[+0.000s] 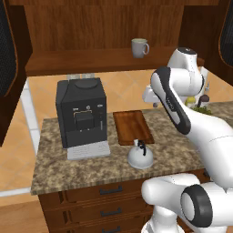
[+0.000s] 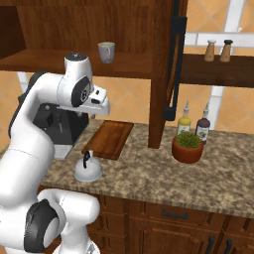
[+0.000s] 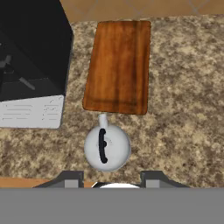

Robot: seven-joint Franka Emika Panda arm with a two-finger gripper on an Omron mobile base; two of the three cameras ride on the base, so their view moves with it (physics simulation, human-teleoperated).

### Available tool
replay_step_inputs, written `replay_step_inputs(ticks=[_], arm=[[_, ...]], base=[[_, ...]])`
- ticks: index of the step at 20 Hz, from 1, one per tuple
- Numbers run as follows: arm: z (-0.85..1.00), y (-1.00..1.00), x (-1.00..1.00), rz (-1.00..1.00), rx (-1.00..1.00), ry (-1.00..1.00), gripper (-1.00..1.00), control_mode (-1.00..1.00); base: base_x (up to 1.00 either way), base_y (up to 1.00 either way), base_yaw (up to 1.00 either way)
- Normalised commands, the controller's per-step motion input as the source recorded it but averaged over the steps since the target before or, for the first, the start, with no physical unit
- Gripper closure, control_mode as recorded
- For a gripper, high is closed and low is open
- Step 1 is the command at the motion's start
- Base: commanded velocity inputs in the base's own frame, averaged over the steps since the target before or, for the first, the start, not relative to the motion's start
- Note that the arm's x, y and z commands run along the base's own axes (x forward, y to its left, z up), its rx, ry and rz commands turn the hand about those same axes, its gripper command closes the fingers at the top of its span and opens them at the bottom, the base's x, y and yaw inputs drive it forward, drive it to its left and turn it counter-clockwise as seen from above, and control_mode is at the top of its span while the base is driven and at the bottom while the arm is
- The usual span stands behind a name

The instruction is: Pick the kettle from the counter and place it on the tray. Then pick the mug from the cabinet and place it on the tray. Then close the cabinet doors.

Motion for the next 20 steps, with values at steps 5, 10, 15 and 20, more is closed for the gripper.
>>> replay_step_inputs(ticks=[5,10,15,20], arm=[[-0.63,0.17,-0.14,0.00,-0.07,0.02,-1.00,-1.00],[-0.97,0.34,-0.47,0.04,0.00,0.00,-1.00,-1.00],[-0.70,0.16,-0.03,0.01,0.00,0.02,-1.00,-1.00],[-0.20,0.00,0.18,-0.02,0.00,0.07,-1.00,-1.00]], base=[[0.00,0.00,0.00],[0.00,0.00,0.00],[0.00,0.00,0.00],[0.00,0.00,0.00]])
